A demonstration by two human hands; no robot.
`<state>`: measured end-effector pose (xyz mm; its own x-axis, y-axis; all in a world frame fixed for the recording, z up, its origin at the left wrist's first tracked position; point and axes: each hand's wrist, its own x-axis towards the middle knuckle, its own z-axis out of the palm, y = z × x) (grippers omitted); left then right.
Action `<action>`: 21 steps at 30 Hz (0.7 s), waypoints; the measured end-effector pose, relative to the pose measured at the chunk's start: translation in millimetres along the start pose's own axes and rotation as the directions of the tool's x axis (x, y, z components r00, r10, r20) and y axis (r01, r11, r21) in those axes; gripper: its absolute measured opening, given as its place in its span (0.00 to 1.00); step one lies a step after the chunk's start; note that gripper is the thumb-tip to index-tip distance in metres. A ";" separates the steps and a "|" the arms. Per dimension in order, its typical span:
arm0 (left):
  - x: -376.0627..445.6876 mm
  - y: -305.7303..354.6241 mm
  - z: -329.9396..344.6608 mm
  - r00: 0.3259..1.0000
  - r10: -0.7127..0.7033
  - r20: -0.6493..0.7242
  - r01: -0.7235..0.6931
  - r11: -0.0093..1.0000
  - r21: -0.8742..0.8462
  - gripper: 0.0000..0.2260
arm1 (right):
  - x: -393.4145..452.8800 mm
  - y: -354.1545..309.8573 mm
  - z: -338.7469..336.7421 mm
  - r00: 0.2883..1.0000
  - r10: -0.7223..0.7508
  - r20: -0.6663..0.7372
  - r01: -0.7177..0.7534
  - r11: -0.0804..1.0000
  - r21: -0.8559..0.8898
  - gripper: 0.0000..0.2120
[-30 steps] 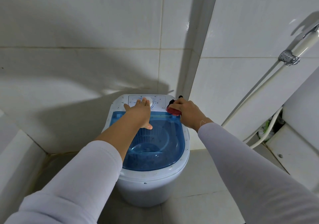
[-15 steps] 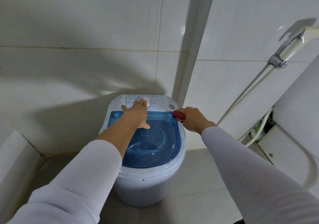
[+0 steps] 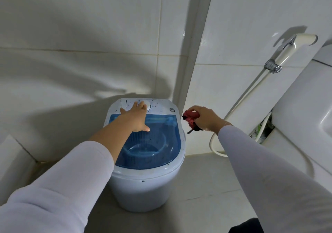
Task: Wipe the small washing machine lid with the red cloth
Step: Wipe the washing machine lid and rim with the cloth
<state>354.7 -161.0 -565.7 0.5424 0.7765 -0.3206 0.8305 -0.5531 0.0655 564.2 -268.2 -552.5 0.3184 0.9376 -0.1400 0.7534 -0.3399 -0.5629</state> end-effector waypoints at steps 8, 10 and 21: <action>-26.4 -9.7 25.6 0.986 0.012 0.164 -0.014 1.000 0.011 0.57 | 8.2 -15.1 31.3 0.999 -0.031 -0.010 0.030 0.998 -0.047 0.14; -29.9 -11.7 33.0 0.986 0.007 0.165 -0.007 1.000 0.002 0.57 | 7.5 -16.5 38.0 1.000 -0.017 -0.002 0.017 0.997 -0.081 0.14; -40.5 -2.5 35.1 0.995 -0.003 0.099 -0.002 0.999 0.048 0.52 | -21.0 -10.4 46.8 1.000 -0.027 -0.013 0.024 0.979 -0.201 0.15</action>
<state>326.2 -201.7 -586.1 0.5250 0.7442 -0.4129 0.8224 -0.5685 0.0211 522.7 -280.9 -581.8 0.3054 0.9454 -0.1137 0.8612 -0.3252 -0.3906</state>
